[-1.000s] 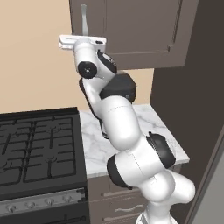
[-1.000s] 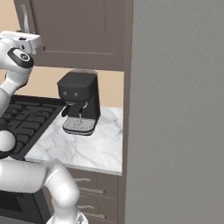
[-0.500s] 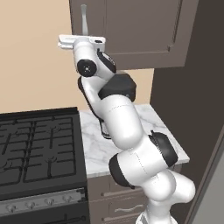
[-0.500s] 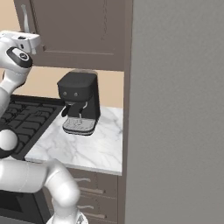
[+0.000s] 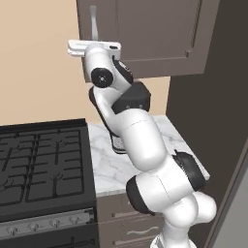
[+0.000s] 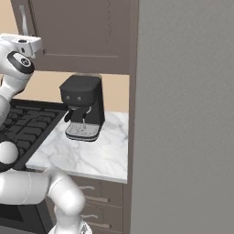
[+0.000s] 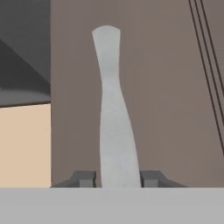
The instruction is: Get the candle and the liquor from the cabinet and move them to the dining counter.
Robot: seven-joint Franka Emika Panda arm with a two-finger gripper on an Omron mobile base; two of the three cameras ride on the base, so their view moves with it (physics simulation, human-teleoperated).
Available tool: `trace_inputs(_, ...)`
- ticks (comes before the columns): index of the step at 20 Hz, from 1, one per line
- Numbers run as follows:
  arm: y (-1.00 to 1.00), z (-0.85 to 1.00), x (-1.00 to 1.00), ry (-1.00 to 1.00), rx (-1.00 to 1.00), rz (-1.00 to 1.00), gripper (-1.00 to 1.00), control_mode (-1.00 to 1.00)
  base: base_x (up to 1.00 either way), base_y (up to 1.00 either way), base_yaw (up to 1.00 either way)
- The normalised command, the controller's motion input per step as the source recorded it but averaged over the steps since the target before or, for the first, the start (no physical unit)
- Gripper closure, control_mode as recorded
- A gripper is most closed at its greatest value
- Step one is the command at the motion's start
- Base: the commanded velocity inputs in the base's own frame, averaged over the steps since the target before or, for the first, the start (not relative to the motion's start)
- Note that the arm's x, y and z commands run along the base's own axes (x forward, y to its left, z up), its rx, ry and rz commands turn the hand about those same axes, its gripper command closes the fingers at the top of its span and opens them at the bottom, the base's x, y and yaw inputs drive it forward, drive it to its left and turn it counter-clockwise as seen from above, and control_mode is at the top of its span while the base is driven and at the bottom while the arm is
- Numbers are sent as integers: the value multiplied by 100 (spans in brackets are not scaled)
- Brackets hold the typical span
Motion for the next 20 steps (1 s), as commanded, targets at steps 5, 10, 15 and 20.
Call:
trace_inputs(5, -1, -8, -49, 0, 0, 3, 100, -100, 0, 0, 0)
trace_inputs(10, -10, 0, -73, 0, 0, 0, 100, -100, 0, 0, 0)
trace_inputs(15, -20, 0, -94, -1, 0, 0, 100, -100, 0, 0, 0)
trace_inputs(20, -30, 5, -99, 0, 0, 0, 100, -100, 0, 0, 0)
